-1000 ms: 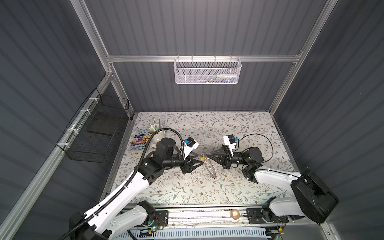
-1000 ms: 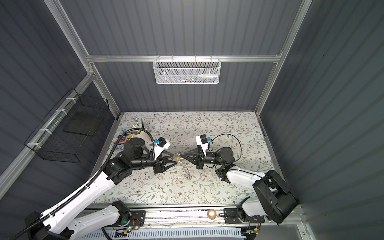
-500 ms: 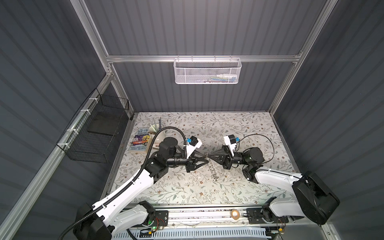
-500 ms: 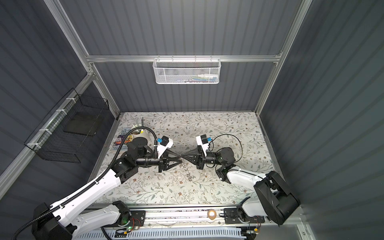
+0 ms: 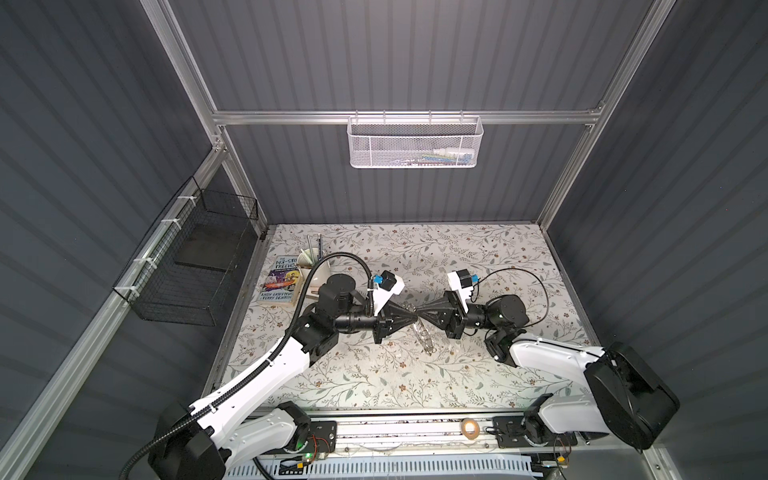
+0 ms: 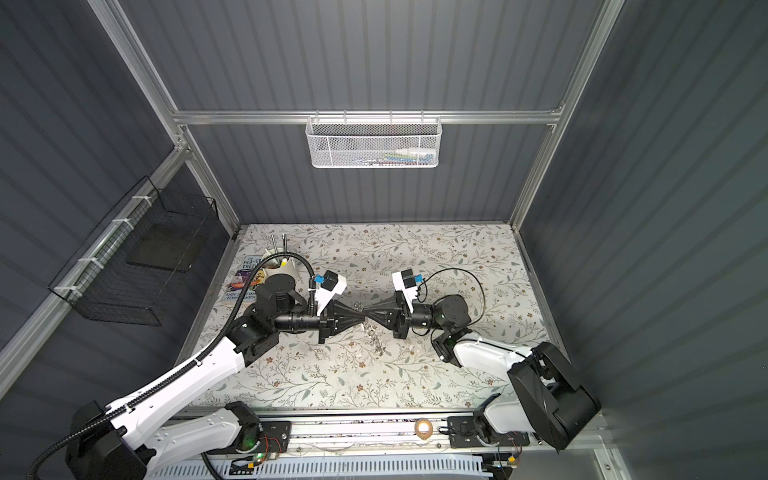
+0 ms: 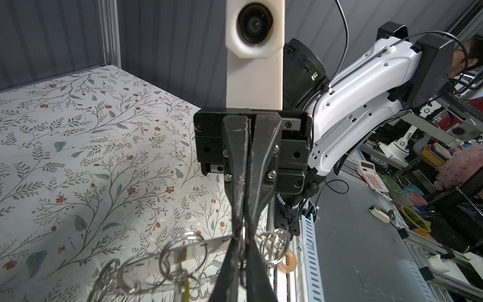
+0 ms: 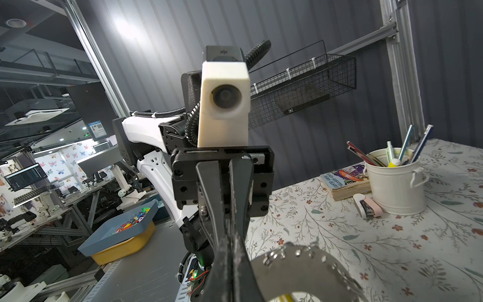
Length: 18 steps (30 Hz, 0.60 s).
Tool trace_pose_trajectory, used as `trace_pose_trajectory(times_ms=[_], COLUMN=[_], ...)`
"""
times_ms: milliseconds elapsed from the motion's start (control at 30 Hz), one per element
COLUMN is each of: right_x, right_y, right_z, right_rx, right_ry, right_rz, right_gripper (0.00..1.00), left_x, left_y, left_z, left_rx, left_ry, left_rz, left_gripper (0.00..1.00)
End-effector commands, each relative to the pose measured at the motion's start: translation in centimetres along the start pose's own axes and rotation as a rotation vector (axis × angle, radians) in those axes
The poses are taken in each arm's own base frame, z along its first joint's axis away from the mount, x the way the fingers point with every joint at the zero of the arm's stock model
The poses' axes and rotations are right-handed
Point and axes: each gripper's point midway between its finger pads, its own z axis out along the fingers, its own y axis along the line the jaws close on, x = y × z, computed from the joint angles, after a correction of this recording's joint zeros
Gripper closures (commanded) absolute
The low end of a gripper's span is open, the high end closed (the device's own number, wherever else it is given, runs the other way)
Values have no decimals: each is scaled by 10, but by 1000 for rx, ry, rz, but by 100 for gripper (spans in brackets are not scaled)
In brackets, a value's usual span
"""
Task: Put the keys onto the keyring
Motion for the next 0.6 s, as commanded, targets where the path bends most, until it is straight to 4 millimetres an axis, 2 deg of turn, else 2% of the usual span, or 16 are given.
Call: trace_pose_trajectory(times_ms=[0, 133, 333, 567], right_x=[-6, -4, 0, -8], right_y=[8, 7, 6, 8], right_z=[1, 0, -4, -16], right_rx=[-24, -20, 1, 26], right_ry=[-17, -13, 1, -17], right_rz=[-32, -29, -36, -52], right_gripper=[100, 100, 100, 82], left_x=[2, 3, 8, 16], left_y=[0, 7, 15, 16], left_z=[1, 3, 2, -4], left_rx=[13, -21, -69, -104], left_ry=[5, 6, 50, 180], left_rz=[-7, -26, -25, 20], left_gripper=[95, 100, 100, 100])
